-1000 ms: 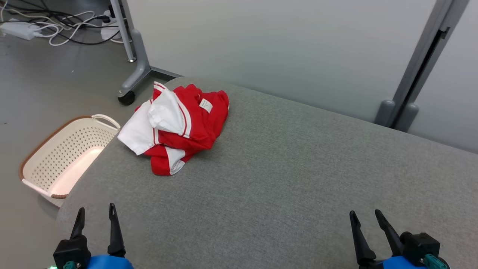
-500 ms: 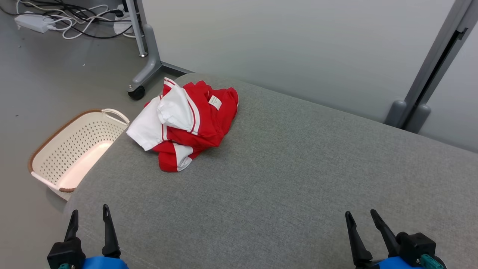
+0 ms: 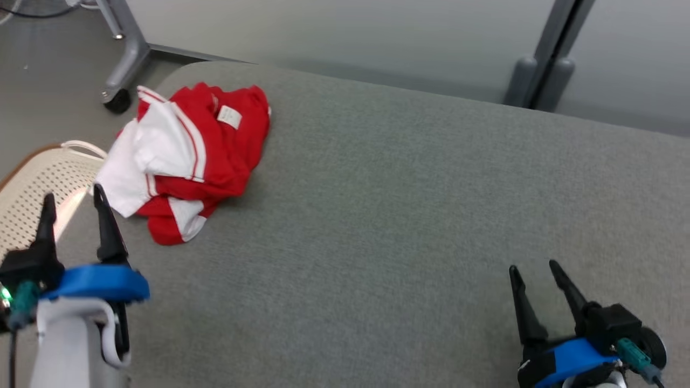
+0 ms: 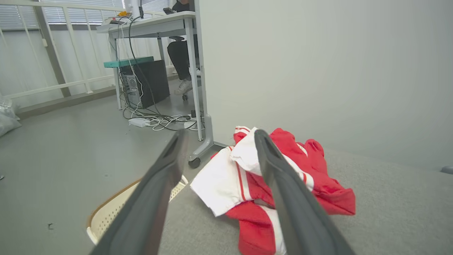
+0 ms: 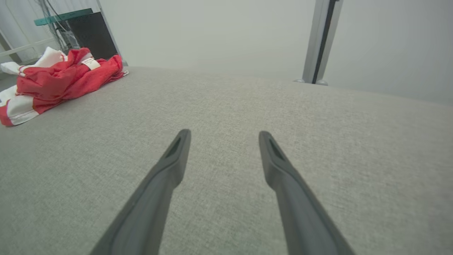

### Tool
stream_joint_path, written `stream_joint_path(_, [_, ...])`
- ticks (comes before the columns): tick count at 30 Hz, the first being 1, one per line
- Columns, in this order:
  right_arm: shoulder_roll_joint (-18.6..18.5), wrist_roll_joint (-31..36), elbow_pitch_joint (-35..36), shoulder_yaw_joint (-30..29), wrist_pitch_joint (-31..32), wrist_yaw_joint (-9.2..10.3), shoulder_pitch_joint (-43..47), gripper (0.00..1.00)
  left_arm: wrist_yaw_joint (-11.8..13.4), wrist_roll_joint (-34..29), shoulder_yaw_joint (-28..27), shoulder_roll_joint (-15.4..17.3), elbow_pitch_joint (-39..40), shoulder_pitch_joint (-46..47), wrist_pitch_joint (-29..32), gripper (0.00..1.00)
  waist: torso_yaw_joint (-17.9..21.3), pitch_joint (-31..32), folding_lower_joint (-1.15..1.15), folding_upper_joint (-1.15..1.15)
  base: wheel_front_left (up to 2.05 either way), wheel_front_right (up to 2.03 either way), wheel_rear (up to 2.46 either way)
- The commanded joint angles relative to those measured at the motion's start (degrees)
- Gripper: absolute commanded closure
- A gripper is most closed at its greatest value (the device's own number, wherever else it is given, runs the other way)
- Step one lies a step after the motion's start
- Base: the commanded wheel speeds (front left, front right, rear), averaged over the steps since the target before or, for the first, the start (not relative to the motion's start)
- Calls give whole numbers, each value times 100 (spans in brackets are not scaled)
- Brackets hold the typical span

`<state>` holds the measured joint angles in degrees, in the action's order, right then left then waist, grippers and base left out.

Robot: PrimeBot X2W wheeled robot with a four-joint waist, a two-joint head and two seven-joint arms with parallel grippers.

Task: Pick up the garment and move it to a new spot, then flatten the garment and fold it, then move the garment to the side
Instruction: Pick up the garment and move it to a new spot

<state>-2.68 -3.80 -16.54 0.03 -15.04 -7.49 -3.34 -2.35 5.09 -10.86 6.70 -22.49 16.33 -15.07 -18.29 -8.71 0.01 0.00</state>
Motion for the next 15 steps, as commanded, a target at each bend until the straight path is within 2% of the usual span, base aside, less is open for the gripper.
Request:
stream_joint_path(1, [-38, 81, 63, -36, -22, -1, -92, 0, -13, 15, -48, 38, -26, 215, -16, 0, 40, -77, -1, 0, 0, 0, 0])
stream_joint_path(10, [-34, 680, 757, -352, -22, -1, -542, 0, -35, 31, -332, 677, -611, 1937, -15, 0, 808, -1134, -1, 0, 0, 0, 0])
stream_joint_path(15, [-35, 815, 1037, -412, -22, -1, -645, 0, -83, 53, -383, 958, -1582, 2595, -16, 0, 1048, -1481, -1, 0, 0, 0, 0])
